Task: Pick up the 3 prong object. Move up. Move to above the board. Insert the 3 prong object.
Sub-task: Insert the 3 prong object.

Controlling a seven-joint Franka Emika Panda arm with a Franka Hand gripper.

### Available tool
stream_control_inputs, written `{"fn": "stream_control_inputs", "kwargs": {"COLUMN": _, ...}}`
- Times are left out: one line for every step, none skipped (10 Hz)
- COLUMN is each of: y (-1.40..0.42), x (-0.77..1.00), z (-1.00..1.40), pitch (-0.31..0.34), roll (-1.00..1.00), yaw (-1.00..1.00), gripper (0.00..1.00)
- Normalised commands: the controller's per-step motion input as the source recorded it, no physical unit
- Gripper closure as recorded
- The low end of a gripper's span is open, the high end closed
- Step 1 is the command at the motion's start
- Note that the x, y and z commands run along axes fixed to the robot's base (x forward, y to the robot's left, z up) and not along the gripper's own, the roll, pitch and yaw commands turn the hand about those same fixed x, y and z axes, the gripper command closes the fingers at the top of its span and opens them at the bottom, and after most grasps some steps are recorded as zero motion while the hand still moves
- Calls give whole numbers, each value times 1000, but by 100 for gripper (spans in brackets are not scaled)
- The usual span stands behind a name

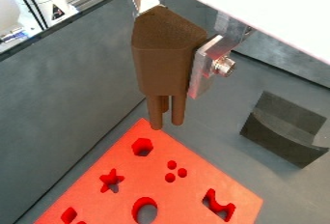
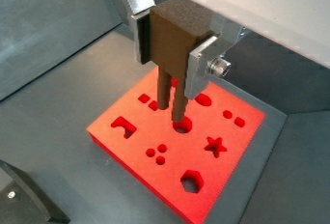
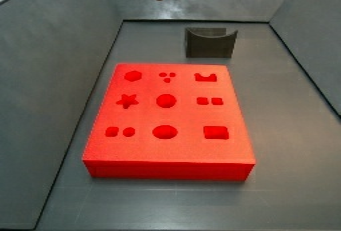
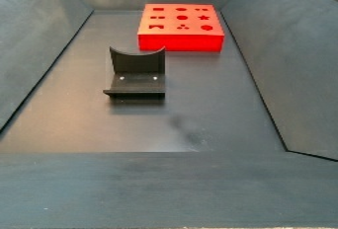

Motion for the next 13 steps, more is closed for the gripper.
{"fn": "stream_control_inputs", "kwargs": {"y": 0, "x": 60, "z": -451, "pitch": -110, "roll": 0, "yaw": -197, "gripper": 100}}
{"fn": "stream_control_inputs", "kwargs": {"y": 0, "x": 46, "z": -660, "pitch": -167, "roll": 0, "yaw": -323, "gripper": 100}}
{"fn": "stream_control_inputs", "kwargs": {"y": 0, "x": 3, "z": -737, "pitch": -203, "roll": 0, "yaw": -317, "gripper": 100}}
{"fn": "stream_control_inputs", "kwargs": {"y": 0, "x": 0, "z": -723, "pitch": -209, "roll": 0, "yaw": -311, "gripper": 100}}
{"fn": "stream_control_inputs", "kwargs": {"y": 14, "x": 0, "z": -689, "pitch": -207, "roll": 0, "yaw": -300, "gripper": 100}}
{"fn": "stream_control_inputs", "kwargs": {"y": 120, "x": 0, "z": -583, "pitch": -180, "roll": -26, "yaw": -291, "gripper": 100}}
{"fn": "stream_control_inputs", "kwargs": {"y": 217, "x": 0, "z": -229, "pitch": -70, "roll": -143, "yaw": -209, "gripper": 100}}
{"fn": "stream_control_inputs", "kwargs": {"y": 0, "x": 0, "z": -20, "pitch": 0, "roll": 0, "yaw": 0, "gripper": 100}}
{"fn": "stream_control_inputs", "kwargs": {"y": 0, "x": 0, "z": -166, "pitch": -24, "roll": 0, "yaw": 0, "gripper": 100}}
{"fn": "stream_control_inputs", "kwargs": {"y": 3, "x": 0, "z": -300, "pitch": -63, "roll": 0, "yaw": 117, "gripper": 100}}
{"fn": "stream_control_inputs", "kwargs": {"y": 49, "x": 0, "z": -411, "pitch": -80, "roll": 0, "yaw": 174, "gripper": 100}}
{"fn": "stream_control_inputs", "kwargs": {"y": 66, "x": 0, "z": -491, "pitch": -91, "roll": 0, "yaw": 137, "gripper": 100}}
{"fn": "stream_control_inputs", "kwargs": {"y": 0, "x": 0, "z": -500, "pitch": -104, "roll": 0, "yaw": 63, "gripper": 100}}
